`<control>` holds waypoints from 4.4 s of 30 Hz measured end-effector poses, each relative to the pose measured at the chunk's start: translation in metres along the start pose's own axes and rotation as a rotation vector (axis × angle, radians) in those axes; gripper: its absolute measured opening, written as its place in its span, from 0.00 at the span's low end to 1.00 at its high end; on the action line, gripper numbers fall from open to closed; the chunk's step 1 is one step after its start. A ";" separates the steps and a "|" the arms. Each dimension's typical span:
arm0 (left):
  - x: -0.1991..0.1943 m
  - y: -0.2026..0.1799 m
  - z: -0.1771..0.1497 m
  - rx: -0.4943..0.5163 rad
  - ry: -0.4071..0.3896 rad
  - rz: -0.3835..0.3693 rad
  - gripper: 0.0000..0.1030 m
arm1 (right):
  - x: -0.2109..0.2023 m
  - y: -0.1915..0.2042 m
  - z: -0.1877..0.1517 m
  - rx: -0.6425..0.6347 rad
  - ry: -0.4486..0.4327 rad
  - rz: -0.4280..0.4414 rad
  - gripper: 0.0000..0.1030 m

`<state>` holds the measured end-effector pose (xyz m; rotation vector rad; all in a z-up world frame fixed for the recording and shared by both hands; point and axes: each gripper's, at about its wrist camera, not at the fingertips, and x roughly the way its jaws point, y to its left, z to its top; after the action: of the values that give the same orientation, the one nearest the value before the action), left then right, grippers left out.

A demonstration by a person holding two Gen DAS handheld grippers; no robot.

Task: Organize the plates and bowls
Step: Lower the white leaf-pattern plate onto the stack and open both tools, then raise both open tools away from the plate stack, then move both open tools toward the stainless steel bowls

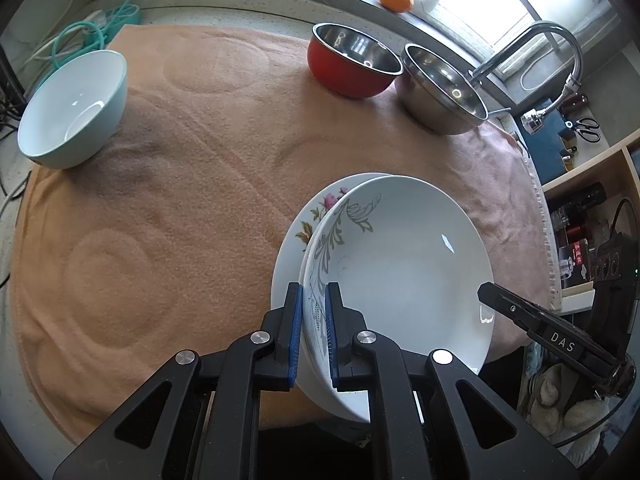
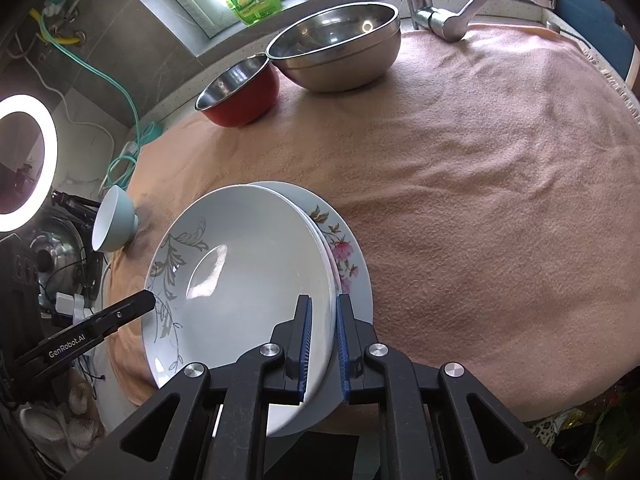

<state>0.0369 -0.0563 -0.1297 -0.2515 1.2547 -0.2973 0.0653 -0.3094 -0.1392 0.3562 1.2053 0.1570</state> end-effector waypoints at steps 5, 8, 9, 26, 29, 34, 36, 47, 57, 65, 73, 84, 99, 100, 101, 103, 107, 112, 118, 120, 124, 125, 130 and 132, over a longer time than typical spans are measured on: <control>-0.002 0.001 0.000 -0.009 -0.009 -0.007 0.10 | -0.001 0.000 -0.001 -0.012 -0.006 0.003 0.12; -0.007 0.002 0.001 -0.020 -0.028 -0.006 0.12 | -0.005 0.001 -0.002 -0.016 -0.019 0.006 0.12; -0.009 0.003 0.001 -0.023 -0.034 -0.007 0.12 | -0.007 0.001 -0.002 -0.016 -0.024 0.008 0.12; -0.036 0.019 -0.012 -0.124 -0.119 0.004 0.20 | -0.032 -0.016 0.000 -0.001 -0.120 0.041 0.19; -0.041 0.025 -0.015 -0.149 -0.133 0.010 0.23 | -0.034 -0.020 -0.001 0.005 -0.128 0.058 0.19; -0.049 0.035 -0.022 -0.188 -0.155 0.028 0.29 | -0.036 -0.025 0.000 0.021 -0.148 0.073 0.20; -0.053 0.039 -0.024 -0.201 -0.161 0.039 0.29 | -0.038 -0.025 -0.001 0.027 -0.160 0.086 0.20; -0.075 0.053 -0.024 -0.210 -0.194 0.066 0.31 | -0.049 -0.013 0.005 -0.011 -0.173 0.085 0.35; -0.079 0.067 -0.001 -0.182 -0.201 0.009 0.31 | -0.064 -0.022 0.007 0.092 -0.196 0.018 0.35; -0.067 0.056 0.014 -0.118 -0.158 -0.076 0.31 | -0.069 -0.026 0.002 0.164 -0.223 -0.010 0.35; -0.065 0.039 0.021 -0.099 -0.153 -0.103 0.31 | -0.073 -0.032 0.007 0.173 -0.236 -0.016 0.35; -0.057 -0.017 0.030 -0.128 -0.215 -0.054 0.31 | -0.070 -0.064 0.059 0.079 -0.211 0.048 0.35; 0.000 -0.109 0.072 -0.234 -0.258 -0.034 0.31 | -0.051 -0.102 0.160 -0.151 -0.138 0.120 0.35; 0.003 -0.113 0.076 -0.237 -0.256 -0.036 0.31 | -0.050 -0.103 0.165 -0.158 -0.138 0.124 0.35; 0.006 -0.116 0.079 -0.236 -0.254 -0.036 0.31 | -0.048 -0.104 0.170 -0.164 -0.140 0.129 0.35; 0.011 -0.122 0.087 -0.234 -0.247 -0.031 0.31 | -0.045 -0.105 0.179 -0.166 -0.141 0.135 0.35; 0.019 -0.126 0.103 -0.223 -0.233 -0.013 0.31 | -0.036 -0.105 0.195 -0.170 -0.149 0.137 0.35; 0.033 -0.121 0.123 -0.267 -0.224 -0.009 0.31 | -0.021 -0.096 0.210 -0.174 -0.152 0.126 0.35; 0.051 -0.120 0.144 -0.272 -0.192 -0.021 0.31 | -0.009 -0.081 0.227 -0.205 -0.164 0.086 0.35; 0.056 -0.117 0.150 -0.278 -0.189 -0.020 0.31 | -0.004 -0.079 0.233 -0.204 -0.160 0.077 0.35; 0.064 -0.114 0.158 -0.285 -0.185 -0.013 0.31 | 0.004 -0.076 0.242 -0.211 -0.158 0.060 0.34; 0.065 -0.114 0.159 -0.285 -0.184 -0.010 0.31 | 0.006 -0.075 0.244 -0.215 -0.157 0.055 0.34; 0.071 -0.113 0.165 -0.279 -0.180 0.002 0.31 | 0.019 -0.076 0.251 -0.217 -0.148 0.025 0.34; 0.075 -0.113 0.166 -0.276 -0.171 0.006 0.31 | 0.023 -0.078 0.253 -0.207 -0.139 0.033 0.34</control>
<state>0.2070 -0.1841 -0.1088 -0.5000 1.1250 -0.0937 0.3037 -0.4218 -0.1079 0.2027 1.0355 0.2792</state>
